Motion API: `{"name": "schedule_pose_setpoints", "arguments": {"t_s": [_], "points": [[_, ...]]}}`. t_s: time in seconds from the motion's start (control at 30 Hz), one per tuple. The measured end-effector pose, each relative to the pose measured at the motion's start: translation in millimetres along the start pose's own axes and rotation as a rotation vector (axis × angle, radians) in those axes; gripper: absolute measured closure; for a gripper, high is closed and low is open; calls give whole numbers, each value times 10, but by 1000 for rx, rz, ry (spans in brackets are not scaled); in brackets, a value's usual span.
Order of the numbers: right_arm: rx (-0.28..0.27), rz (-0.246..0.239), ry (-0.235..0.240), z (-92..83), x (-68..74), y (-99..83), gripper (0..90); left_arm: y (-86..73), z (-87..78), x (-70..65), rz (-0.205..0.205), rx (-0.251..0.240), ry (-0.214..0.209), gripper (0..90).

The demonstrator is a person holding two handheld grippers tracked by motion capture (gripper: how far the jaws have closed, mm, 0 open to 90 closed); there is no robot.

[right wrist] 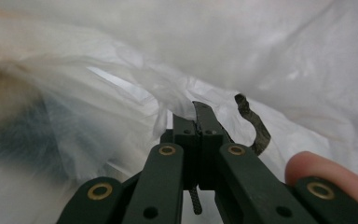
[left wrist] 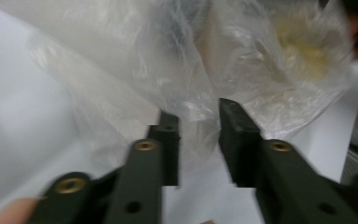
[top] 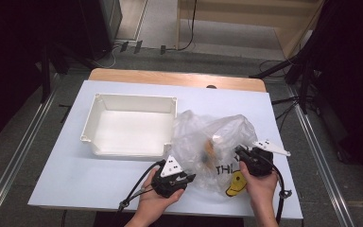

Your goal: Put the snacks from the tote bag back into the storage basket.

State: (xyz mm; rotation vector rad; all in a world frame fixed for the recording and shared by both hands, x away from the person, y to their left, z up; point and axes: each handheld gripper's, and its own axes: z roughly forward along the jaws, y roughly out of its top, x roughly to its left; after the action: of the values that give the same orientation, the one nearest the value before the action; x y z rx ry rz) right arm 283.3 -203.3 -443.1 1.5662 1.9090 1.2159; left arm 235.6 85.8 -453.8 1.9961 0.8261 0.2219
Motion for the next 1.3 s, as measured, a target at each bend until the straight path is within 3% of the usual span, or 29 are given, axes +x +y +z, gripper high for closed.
{"name": "schedule_pose_setpoints", "arguments": {"t_s": [0.03,0.07,0.1,0.13,0.17,0.23,0.33,0.4,0.47,0.5,0.57,0.63,0.67,0.7,0.73,0.77,0.8,0.83,0.9,0.97,1.0,1.03,1.2,1.3], "points": [[34,6,2,73,-6,-56,900,75,-138,-33,14,-76,24,578],[34,6,2,73,-6,-56,900,75,-138,-33,14,-76,24,518],[51,0,6,113,2,-87,900,146,-248,-39,13,-133,53,466],[51,0,6,113,2,-87,900,146,-248,-39,13,-133,53,430],[64,-5,8,138,17,-104,900,244,-348,-33,-3,-195,94,346],[71,-11,8,159,33,-118,900,359,-418,-7,-19,-245,131,246],[84,-20,7,180,49,-137,900,496,-432,33,-36,-263,163,134],[96,-40,8,204,71,-157,900,678,-367,126,-51,-245,149,143],[104,-53,10,200,85,-160,900,750,-297,166,-62,-226,147,147],[105,-64,11,191,79,-157,900,750,-297,166,-62,-226,147,183],[100,-69,14,158,50,-147,900,752,-180,168,-40,-165,146,496],[78,-59,40,99,13,-127,867,693,-106,162,-39,-123,109,726],[78,-59,40,99,13,-127,867,693,-106,162,-39,-123,109,785],[59,-57,57,59,-7,-110,807,639,-60,159,-46,-105,98,785],[30,-48,69,3,-28,-81,739,591,-25,158,-53,-95,93,840],[-25,-32,66,-102,-63,-27,656,508,38,157,-68,-69,96,873],[-25,-32,66,-102,-63,-27,656,508,38,157,-68,-69,96,879],[-90,-11,67,-222,-90,35,587,420,108,160,-82,-36,90,885],[-138,-17,73,-327,-90,90,545,333,174,152,-76,-10,93,889],[-197,-43,72,-451,-49,158,500,301,196,149,-75,-1,93,889],[-197,-43,72,-451,-49,158,500,273,218,147,-75,0,95,889],[-245,-71,72,-548,5,218,426,248,236,146,-73,5,96,887],[-288,-130,70,-688,177,325,300,128,296,134,-62,-8,83,882],[-355,-185,50,-775,348,376,262,40,342,116,-56,-11,91,881]]}}
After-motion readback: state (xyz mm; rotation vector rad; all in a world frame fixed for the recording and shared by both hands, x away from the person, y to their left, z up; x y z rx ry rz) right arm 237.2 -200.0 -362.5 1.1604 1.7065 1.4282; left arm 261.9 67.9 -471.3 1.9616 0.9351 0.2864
